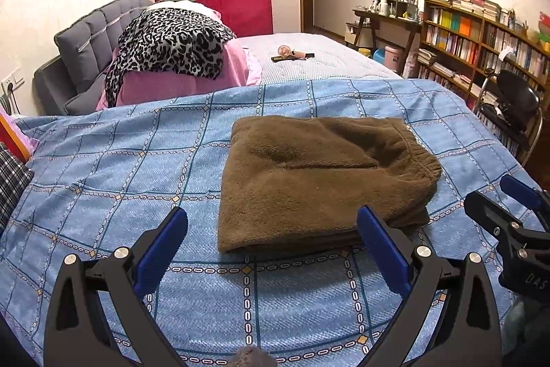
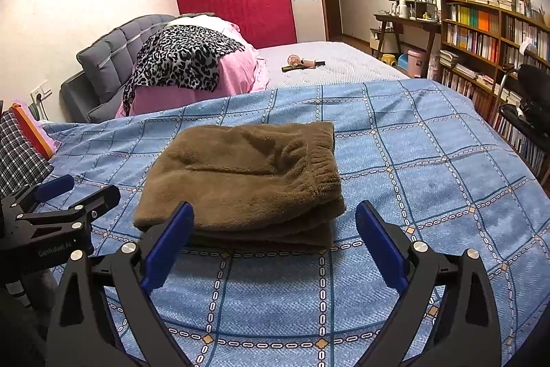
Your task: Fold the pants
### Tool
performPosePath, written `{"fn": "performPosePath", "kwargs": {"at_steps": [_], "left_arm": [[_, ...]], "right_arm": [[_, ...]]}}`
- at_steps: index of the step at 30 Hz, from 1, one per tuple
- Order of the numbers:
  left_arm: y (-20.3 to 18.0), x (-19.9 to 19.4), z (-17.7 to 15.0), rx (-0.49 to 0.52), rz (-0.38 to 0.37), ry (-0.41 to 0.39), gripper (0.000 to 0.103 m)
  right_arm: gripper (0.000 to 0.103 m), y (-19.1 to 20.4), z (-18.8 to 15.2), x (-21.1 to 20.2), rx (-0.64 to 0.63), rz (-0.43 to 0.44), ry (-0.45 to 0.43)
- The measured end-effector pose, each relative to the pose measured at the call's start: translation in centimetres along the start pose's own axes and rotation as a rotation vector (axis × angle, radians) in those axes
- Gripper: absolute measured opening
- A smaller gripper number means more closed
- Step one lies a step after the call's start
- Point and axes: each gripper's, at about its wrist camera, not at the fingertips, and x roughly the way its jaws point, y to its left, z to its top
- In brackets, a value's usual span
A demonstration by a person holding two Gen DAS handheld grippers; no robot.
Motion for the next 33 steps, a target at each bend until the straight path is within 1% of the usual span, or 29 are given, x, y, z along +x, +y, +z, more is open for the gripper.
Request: {"fn": "performPosePath", "kwargs": {"at_steps": [6, 12, 14, 17, 20, 23, 29, 33], "left_arm": [[-0.6, -0.3, -0.3, 0.018, 0.007, 0.008, 0.098], [-1.1, -0.7, -0.5, 0.041, 0.018, 0.004, 0.098], [-1.3, -0.9, -0.6, 0.052, 0.012, -0.007, 0.098], [-1.6, -1.4, -0.8, 0.07, 0.028, -0.034, 0.098], [-1.8, -1.5, -0.9, 0.084, 0.03, -0.044, 0.098], [-1.9, -1.3, -1.0, 0.081, 0.03, -0.037, 0.098], [-2.0, -0.3, -1.5, 0.074, 0.018, 0.011, 0.098], [-2.2, -0.1, -1.9, 0.076, 0.018, 0.019, 0.098]], "right_arm": [[0.097, 0.3, -0.2, -0.6, -0.007, 0.0, -0.005], [0.097, 0.7, -0.7, -0.6, -0.017, 0.0, 0.008], [0.097, 0.7, -0.8, -0.5, -0.016, -0.001, 0.011], [0.097, 0.7, -1.1, -0.3, -0.012, -0.004, 0.018], [0.097, 0.7, -1.2, -0.2, -0.013, -0.005, 0.023], [0.097, 0.7, -1.6, 0.0, -0.017, -0.006, 0.03], [0.097, 0.3, -2.2, 0.4, -0.005, -0.015, 0.048], [0.097, 0.2, -2.3, 0.5, -0.002, -0.016, 0.049]]}}
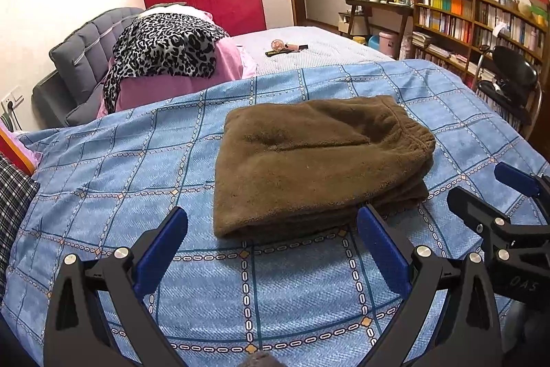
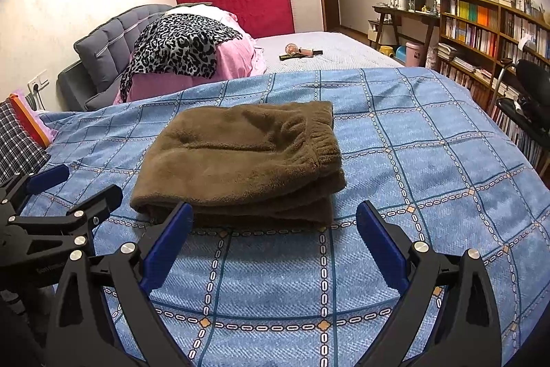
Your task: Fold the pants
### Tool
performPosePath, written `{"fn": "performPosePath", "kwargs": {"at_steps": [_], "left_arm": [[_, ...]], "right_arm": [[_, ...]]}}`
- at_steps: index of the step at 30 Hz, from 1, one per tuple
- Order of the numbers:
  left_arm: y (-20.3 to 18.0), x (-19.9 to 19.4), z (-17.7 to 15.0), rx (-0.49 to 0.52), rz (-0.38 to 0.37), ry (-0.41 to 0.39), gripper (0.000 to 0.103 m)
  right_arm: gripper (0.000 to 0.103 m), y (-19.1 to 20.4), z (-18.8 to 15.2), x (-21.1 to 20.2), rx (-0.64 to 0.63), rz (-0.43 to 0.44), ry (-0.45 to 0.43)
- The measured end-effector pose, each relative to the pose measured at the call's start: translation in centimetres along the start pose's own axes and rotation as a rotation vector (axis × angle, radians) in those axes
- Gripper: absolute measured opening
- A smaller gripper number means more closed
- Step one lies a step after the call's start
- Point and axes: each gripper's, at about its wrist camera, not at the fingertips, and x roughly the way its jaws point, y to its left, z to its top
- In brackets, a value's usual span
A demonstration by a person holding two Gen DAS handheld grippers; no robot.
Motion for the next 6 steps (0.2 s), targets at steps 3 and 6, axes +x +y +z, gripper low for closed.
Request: {"fn": "performPosePath", "kwargs": {"at_steps": [3, 6], "left_arm": [[0.01, 0.1, -0.17, -0.006, -0.003, 0.004, 0.098], [0.25, 0.52, -0.3, -0.015, -0.011, 0.016, 0.098]], "right_arm": [[0.097, -0.01, 0.04, 0.03, -0.001, 0.0, 0.003], [0.097, -0.21, -0.29, 0.24, 0.001, -0.005, 0.016]]}}
